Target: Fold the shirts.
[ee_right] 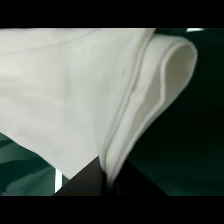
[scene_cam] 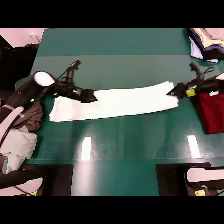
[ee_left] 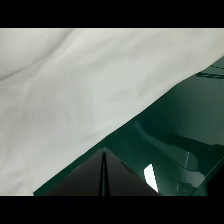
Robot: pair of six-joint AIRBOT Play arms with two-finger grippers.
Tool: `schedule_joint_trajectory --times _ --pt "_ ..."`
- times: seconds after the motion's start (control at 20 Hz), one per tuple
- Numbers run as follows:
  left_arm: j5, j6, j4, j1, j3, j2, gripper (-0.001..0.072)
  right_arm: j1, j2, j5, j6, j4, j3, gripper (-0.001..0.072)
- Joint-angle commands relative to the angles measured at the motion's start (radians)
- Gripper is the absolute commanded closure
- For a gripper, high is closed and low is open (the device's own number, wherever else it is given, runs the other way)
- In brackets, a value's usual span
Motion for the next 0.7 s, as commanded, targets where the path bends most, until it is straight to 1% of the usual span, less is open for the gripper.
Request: schedule_joint_trajectory --times 0.0,0.15,0.25,0.35,0.5,0.65 --pt "0.01 -0.026 0.001 -0.089 0.186 -0.18 0.0684 0.014 0.095 0.101 0.107 0.006 0.129 0.0701" --pt "-0.011 -0.059 0.001 -0.158 0.394 -0.381 0.0684 0.076 0.119 0.167 0.194 0.006 0.263 0.0701" --pt "-0.015 -0.096 0.0 -0.199 0.506 -0.497 0.0684 0.143 0.118 0.172 0.233 0.006 0.338 0.0701" --pt "-0.015 -0.104 -0.002 -0.228 0.587 -0.584 0.0684 0.222 0.102 0.168 0.265 0.006 0.41 0.0701" --pt "-0.029 -0.12 -0.003 -0.242 0.642 -0.655 0.0684 0.33 0.047 0.168 0.301 0.006 0.532 0.0701" --pt "-0.037 -0.122 0.021 -0.24 0.644 -0.66 0.0684 0.417 -0.009 0.169 0.318 0.006 0.637 0.0701"
